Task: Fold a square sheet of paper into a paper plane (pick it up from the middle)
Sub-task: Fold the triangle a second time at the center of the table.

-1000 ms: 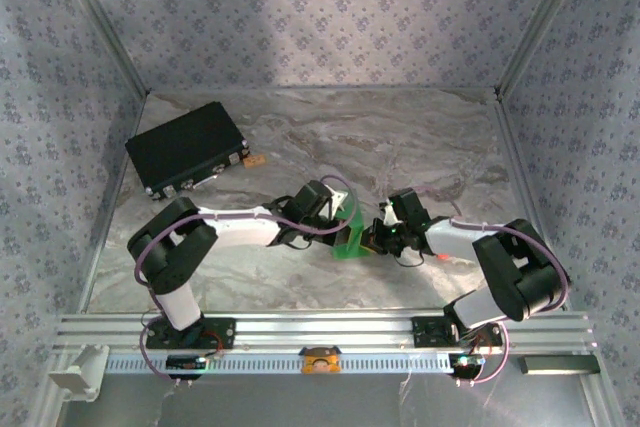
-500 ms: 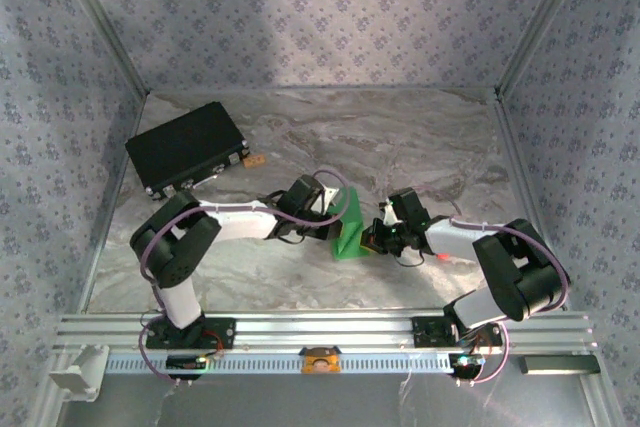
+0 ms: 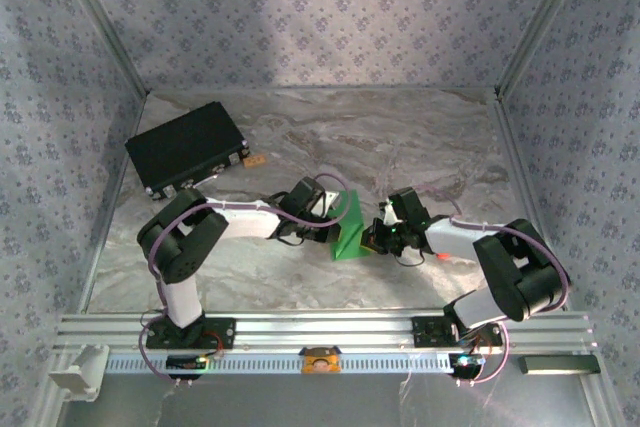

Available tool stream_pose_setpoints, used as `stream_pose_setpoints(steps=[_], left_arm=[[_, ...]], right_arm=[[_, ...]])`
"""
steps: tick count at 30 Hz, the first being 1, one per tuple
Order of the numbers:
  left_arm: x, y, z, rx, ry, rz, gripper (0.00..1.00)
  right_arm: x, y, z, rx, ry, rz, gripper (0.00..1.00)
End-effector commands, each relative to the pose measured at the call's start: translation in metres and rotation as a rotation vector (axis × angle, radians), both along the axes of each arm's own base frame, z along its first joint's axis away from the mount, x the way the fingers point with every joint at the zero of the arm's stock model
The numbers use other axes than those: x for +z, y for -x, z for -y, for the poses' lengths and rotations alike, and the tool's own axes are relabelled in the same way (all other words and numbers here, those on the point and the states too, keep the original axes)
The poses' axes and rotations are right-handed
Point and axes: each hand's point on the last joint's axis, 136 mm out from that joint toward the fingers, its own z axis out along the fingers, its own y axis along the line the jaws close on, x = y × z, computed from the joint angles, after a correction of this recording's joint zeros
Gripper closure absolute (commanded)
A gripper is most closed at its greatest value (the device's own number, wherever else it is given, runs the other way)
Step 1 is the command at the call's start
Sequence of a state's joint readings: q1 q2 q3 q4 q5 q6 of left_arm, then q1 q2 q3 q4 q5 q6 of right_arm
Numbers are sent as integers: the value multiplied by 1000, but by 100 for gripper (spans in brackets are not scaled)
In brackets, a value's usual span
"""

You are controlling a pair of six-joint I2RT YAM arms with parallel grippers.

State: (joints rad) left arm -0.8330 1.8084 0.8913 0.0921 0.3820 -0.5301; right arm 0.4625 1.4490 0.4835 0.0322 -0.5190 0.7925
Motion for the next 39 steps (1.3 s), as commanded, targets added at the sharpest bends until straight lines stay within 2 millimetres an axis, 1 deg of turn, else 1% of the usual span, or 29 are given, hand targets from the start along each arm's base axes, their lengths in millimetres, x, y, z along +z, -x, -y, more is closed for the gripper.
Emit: stream_pose_setpoints(steps=[1, 6, 10, 16, 21, 26, 28, 32, 39], left_arm=[[-6, 7, 1, 6, 32, -53, 100], [1, 17, 6, 19, 90, -87, 100], [6, 21, 9, 32, 108, -96, 100], [16, 16, 13, 39, 119, -71, 100], [22, 14, 14, 26, 120, -55, 99], [26, 9, 13, 22, 95, -16, 99], [25, 5, 10, 19, 61, 7, 99], [21, 2, 4, 19, 8, 33, 99], [16, -2, 2, 24, -17, 51, 99]], right_arm=[[3, 2, 6, -5, 32, -7, 98], [12, 2, 4, 1, 16, 12, 97], [16, 5, 0, 9, -7, 18, 97], [17, 3, -8, 23, -29, 17, 97], [11, 1, -12, 24, -26, 9, 97], [-15, 13, 2, 18, 70, -65, 99], [-20, 15, 5, 15, 84, -76, 99], [-18, 14, 3, 20, 70, -71, 99], [-18, 15, 5, 21, 74, -74, 99]])
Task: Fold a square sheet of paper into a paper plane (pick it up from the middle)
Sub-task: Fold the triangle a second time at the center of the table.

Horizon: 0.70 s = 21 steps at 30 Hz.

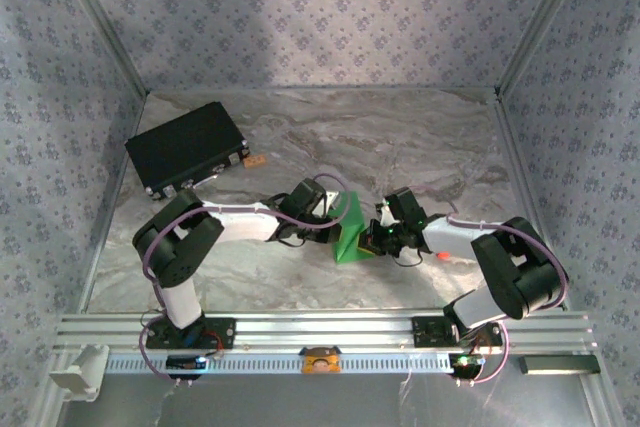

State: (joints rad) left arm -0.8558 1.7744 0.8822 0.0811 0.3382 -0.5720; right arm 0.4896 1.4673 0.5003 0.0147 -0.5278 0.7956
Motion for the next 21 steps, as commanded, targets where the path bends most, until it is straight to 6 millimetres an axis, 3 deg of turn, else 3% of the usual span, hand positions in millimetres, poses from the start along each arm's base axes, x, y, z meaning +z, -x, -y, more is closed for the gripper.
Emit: stream_pose_setpoints(steps=[1, 21], left_arm=[[8, -6, 1, -7, -16, 44, 99], [5, -7, -4, -7, -51, 57, 100]], right_arm=[[-17, 10, 13, -7, 74, -54, 99], [-14, 7, 12, -12, 67, -44, 99]])
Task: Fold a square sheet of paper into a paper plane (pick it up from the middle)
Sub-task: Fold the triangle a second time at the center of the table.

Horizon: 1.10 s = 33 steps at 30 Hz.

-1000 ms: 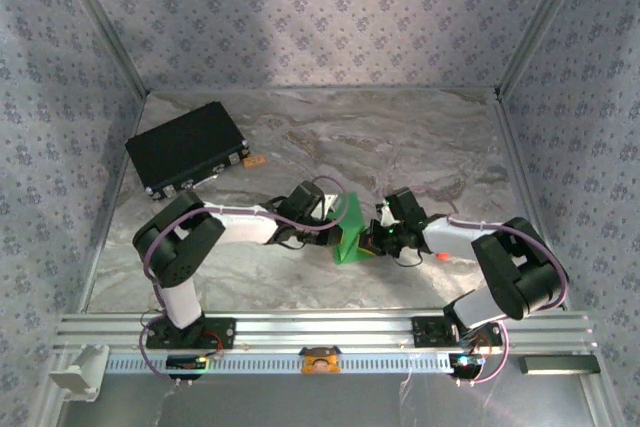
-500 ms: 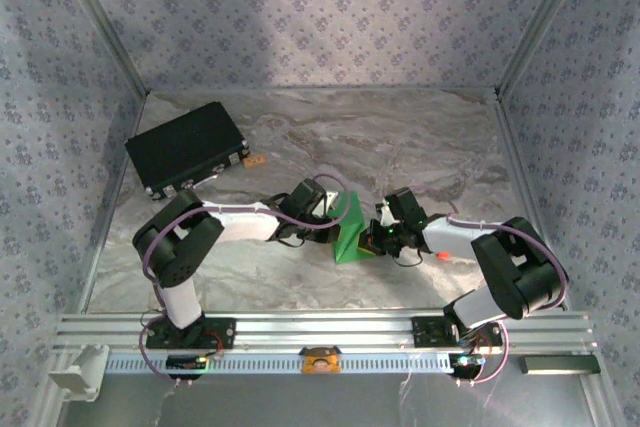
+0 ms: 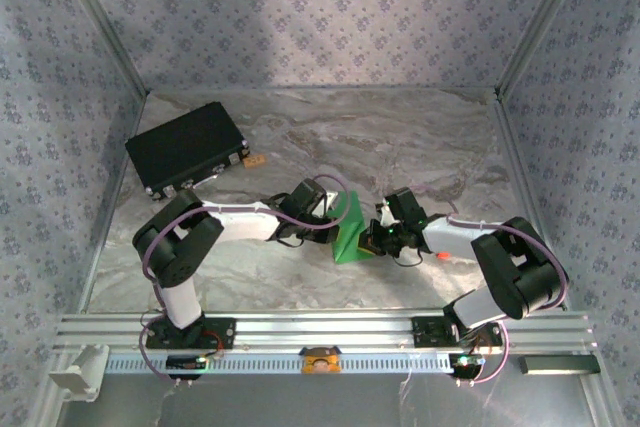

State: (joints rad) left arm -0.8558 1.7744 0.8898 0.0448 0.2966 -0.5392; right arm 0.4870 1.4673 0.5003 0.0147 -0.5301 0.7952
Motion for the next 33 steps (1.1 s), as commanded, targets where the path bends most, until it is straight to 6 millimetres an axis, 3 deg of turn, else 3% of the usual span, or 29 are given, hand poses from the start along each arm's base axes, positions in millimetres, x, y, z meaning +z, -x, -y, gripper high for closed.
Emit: stream_pose_setpoints(steps=[1, 33], left_arm=[[8, -4, 1, -4, -9, 29, 99], [-9, 0, -4, -3, -39, 4, 100]], right_arm=[[-13, 7, 12, -10, 68, -42, 99], [-11, 7, 12, -15, 66, -38, 99]])
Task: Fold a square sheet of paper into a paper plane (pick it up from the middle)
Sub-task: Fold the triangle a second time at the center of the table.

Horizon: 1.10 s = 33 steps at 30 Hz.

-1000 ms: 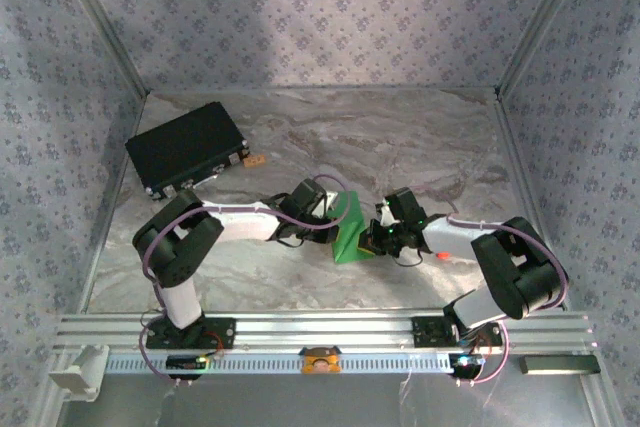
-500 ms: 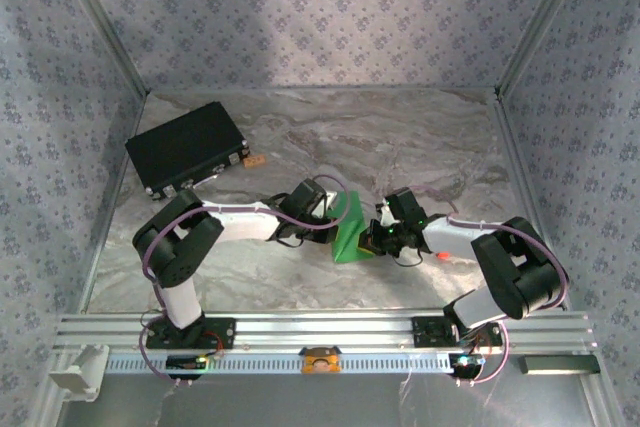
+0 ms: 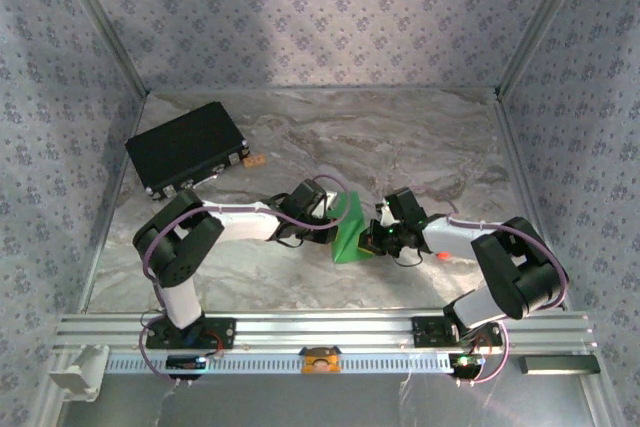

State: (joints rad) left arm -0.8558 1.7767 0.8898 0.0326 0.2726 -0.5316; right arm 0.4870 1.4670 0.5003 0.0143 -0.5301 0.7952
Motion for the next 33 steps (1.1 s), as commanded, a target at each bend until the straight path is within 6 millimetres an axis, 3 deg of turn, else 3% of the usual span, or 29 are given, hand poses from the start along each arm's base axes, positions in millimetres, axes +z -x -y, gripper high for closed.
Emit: stream_pose_setpoints(steps=[1, 14, 23, 33], left_arm=[[-6, 2, -1, -10, -15, -8, 100], [-6, 4, 6, -41, 1, -18, 100], [-11, 6, 4, -41, -10, -29, 100], [-9, 4, 6, -42, -3, -27, 100]], right_arm=[[-12, 7, 12, -14, 67, -38, 99], [-2, 2, 7, -11, 32, -11, 98], [24, -11, 0, -18, -28, 63, 97], [50, -22, -29, 17, -155, 123, 99]])
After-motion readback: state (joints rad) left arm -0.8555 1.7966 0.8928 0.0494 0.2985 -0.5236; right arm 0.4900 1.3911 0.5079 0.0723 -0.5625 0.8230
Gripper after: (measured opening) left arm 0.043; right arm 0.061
